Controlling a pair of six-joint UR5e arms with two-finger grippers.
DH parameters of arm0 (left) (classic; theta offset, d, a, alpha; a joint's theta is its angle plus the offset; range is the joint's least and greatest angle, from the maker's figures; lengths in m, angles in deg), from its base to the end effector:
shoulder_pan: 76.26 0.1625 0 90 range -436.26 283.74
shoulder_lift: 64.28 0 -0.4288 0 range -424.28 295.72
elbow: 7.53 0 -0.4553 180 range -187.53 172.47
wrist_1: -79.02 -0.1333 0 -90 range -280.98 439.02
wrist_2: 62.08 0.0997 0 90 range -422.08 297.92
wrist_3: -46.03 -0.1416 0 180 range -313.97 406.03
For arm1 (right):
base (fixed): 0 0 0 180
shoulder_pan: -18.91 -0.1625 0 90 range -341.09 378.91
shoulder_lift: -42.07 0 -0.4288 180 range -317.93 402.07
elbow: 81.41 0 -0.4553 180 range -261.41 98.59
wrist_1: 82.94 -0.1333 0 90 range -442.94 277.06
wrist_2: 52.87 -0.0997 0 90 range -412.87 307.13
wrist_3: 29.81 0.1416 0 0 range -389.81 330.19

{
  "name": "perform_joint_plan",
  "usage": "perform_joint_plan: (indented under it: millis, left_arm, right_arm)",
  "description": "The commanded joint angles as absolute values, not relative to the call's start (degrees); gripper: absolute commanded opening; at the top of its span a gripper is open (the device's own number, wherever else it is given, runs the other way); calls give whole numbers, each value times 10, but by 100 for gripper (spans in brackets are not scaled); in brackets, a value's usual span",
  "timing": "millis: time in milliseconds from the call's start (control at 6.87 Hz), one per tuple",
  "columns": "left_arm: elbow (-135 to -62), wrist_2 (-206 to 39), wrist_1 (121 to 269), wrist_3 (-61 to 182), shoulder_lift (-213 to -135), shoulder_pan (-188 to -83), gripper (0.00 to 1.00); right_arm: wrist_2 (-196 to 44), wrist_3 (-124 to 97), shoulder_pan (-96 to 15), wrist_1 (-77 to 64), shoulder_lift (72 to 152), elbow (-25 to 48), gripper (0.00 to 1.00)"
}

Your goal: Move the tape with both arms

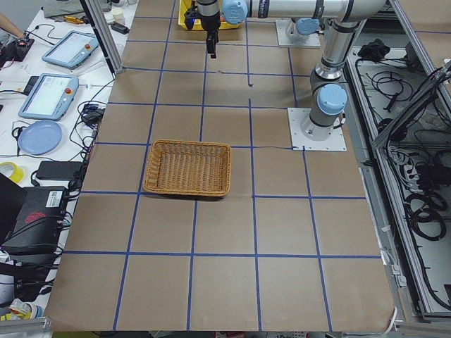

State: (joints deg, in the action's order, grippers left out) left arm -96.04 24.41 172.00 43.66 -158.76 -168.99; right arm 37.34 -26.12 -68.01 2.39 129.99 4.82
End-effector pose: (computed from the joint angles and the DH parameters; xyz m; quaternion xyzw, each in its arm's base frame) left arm -0.1691 -0.5652 0.4153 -0.0428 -0.9973 -0.0521 0.0304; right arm 0.1023 -0.5692 0.4579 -0.0590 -0.9979 -0.0260 0.0020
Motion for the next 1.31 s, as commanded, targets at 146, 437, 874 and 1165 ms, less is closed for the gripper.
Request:
perform_joint_plan:
  millis: [146, 437, 874, 1165]
  left_arm:
    - [-960, 244, 1720, 436, -1588, -1690, 100]
    - [-960, 244, 1720, 436, -1588, -1690, 100]
    - [-960, 249, 1719, 435, -1588, -1689, 100]
    - [-960, 275, 1714, 435, -1588, -1689, 100]
  right_arm:
    - [376, -261, -679, 28, 1297, 51, 100]
    - [376, -261, -677, 28, 1297, 51, 100]
    - [380, -269, -654, 35, 1279, 59, 100]
    - [392, -320, -574, 76, 1239, 91, 100]
